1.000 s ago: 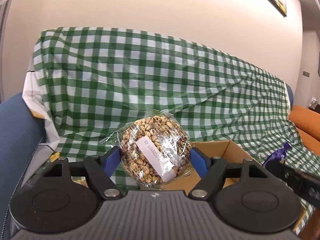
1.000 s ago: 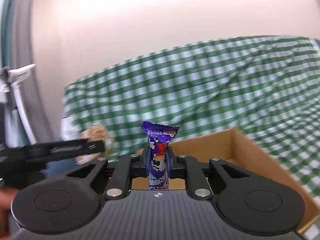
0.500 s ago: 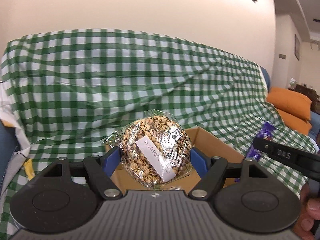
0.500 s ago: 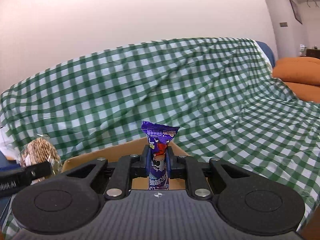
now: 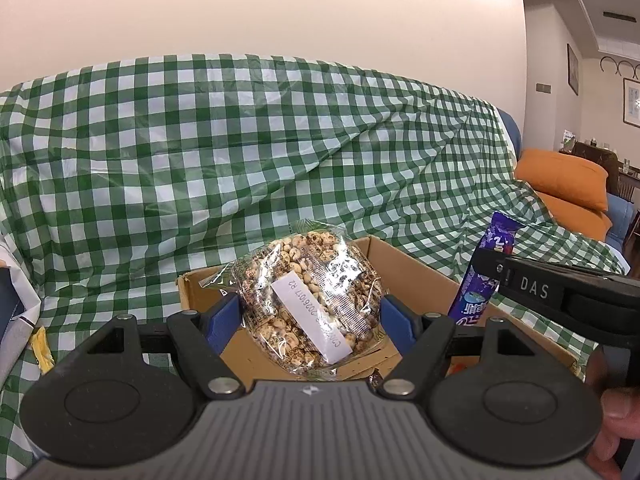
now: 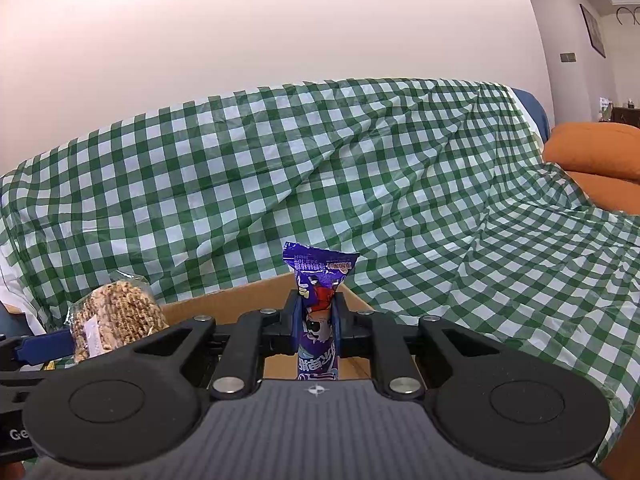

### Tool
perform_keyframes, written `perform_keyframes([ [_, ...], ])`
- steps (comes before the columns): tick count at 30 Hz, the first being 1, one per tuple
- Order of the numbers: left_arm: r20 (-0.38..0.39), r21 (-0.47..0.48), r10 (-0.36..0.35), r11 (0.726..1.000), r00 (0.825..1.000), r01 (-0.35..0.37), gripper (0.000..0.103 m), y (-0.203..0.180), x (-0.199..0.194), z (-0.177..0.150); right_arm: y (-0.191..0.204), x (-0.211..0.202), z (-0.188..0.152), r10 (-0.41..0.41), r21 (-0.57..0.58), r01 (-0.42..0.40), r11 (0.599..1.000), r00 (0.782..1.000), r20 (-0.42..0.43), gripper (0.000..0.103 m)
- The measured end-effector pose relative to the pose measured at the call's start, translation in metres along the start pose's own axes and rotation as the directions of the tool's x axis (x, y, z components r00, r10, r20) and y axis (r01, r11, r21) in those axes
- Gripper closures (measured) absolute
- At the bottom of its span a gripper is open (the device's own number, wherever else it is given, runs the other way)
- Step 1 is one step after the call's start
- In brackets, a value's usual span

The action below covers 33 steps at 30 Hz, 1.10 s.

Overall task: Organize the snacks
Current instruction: 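Carry the peanut cake pack over the box with the left tool while the right tool carries the purple bar, then open the left tool to drop the peanut pack into the box while the right tool drops the purple bar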

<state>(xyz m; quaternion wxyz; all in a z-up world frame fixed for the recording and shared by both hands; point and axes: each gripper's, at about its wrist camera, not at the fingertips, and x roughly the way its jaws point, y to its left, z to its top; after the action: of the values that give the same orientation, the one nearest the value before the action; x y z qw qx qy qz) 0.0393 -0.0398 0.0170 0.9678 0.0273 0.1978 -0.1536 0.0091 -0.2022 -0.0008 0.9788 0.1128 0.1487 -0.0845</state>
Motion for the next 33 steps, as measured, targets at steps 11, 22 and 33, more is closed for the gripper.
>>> perform_keyframes([
  [11, -0.002, -0.001, 0.003, 1.0, 1.0, -0.003, 0.023, 0.0007, 0.0013, 0.0002, 0.003, 0.0009, 0.0012, 0.008, -0.017, -0.008, 1.0, 1.0, -0.003, 0.087],
  [22, -0.001, 0.0, 0.002, 1.0, 1.0, -0.002, 0.023, 0.0007, 0.002, -0.0001, 0.0049, 0.0013, 0.0005, 0.008, -0.018, -0.008, 1.0, 1.0, -0.002, 0.087],
  [33, 0.0, 0.0, 0.001, 1.0, 1.0, -0.001, 0.023, 0.0006, 0.0022, -0.0003, 0.0055, 0.0015, 0.0007, 0.008, -0.021, -0.008, 1.0, 1.0, 0.001, 0.087],
])
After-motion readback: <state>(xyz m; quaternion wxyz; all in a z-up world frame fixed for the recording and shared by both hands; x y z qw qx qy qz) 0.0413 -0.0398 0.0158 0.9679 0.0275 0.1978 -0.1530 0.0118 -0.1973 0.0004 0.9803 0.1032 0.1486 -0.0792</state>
